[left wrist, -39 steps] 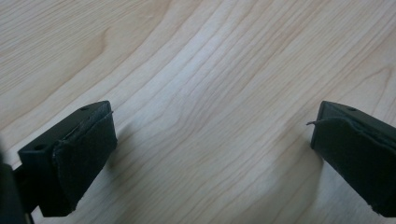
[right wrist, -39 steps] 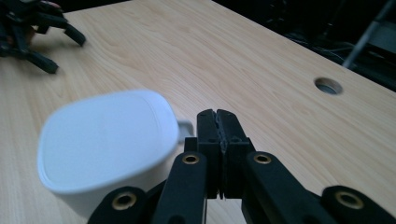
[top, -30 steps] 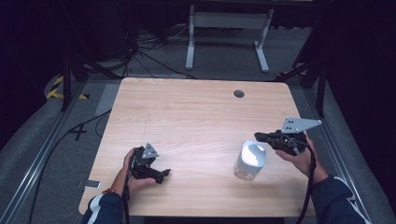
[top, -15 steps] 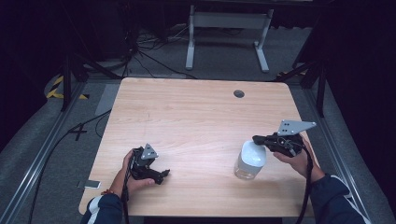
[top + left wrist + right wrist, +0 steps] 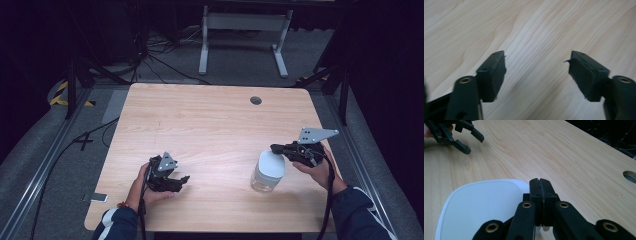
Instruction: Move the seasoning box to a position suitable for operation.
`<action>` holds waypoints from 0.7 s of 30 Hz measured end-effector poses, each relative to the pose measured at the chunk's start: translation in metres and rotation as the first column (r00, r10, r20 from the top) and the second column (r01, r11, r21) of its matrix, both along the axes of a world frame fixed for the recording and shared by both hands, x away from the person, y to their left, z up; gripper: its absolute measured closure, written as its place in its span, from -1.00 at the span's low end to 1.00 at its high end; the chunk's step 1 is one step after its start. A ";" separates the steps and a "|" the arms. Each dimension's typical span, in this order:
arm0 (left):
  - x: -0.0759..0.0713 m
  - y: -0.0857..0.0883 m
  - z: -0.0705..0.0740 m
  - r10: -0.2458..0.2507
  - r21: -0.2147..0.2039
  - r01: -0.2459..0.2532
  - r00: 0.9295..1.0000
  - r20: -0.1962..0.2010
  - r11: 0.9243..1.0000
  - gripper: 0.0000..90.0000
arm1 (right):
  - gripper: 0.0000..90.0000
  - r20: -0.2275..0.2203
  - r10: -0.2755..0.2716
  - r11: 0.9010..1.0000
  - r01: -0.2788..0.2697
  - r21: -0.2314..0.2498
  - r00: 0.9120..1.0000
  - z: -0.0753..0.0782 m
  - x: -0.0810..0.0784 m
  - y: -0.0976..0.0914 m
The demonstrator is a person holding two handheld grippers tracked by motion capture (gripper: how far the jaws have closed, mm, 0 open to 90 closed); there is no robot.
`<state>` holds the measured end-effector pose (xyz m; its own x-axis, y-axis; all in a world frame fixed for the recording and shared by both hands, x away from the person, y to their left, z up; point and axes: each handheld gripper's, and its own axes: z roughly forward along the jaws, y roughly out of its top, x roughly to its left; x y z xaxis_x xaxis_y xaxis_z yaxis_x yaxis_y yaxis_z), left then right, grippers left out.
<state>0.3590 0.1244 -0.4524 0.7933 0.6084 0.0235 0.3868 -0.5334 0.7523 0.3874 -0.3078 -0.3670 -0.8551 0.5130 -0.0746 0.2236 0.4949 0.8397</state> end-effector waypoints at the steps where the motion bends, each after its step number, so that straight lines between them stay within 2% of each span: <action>1: 0.000 -0.012 0.006 -0.038 -0.018 0.039 0.999 0.018 0.999 -0.23 | 0.99 -0.001 -0.001 1.000 0.001 0.001 1.000 0.000 0.000 0.000; 4: -0.001 -0.036 0.018 -0.102 -0.051 0.104 0.994 0.031 0.993 -0.03 | 0.99 -0.002 -0.001 1.000 0.001 0.002 1.000 0.000 0.001 0.000; 5: -0.001 -0.036 0.018 -0.102 -0.051 0.104 0.994 0.031 0.993 0.11 | 0.99 -0.001 -0.001 1.000 0.001 0.002 1.000 0.000 0.001 0.000; 6: -0.002 -0.046 0.023 -0.130 -0.053 0.132 0.991 0.041 0.990 0.11 | 0.99 -0.001 -0.001 1.000 0.001 0.002 1.000 0.000 0.001 0.000; 8: -0.003 -0.066 0.029 -0.191 -0.046 0.194 0.980 0.054 0.980 0.29 | 0.99 0.000 -0.001 1.000 0.001 0.001 1.000 0.000 0.001 0.001; 11: -0.004 -0.091 0.035 -0.251 -0.023 0.252 0.966 0.061 0.967 0.49 | 0.99 0.000 -0.001 1.000 0.001 0.002 1.000 0.000 0.001 0.001; 15: -0.006 -0.120 0.044 -0.327 -0.036 0.331 0.940 0.094 0.943 0.57 | 1.00 0.000 -0.007 1.000 0.007 0.002 1.000 -0.001 0.002 0.001; 21: -0.004 -0.149 0.050 -0.372 -0.047 0.379 0.921 0.113 0.924 0.62 | 0.99 0.001 -0.009 1.000 0.009 -0.002 1.000 -0.002 0.003 0.000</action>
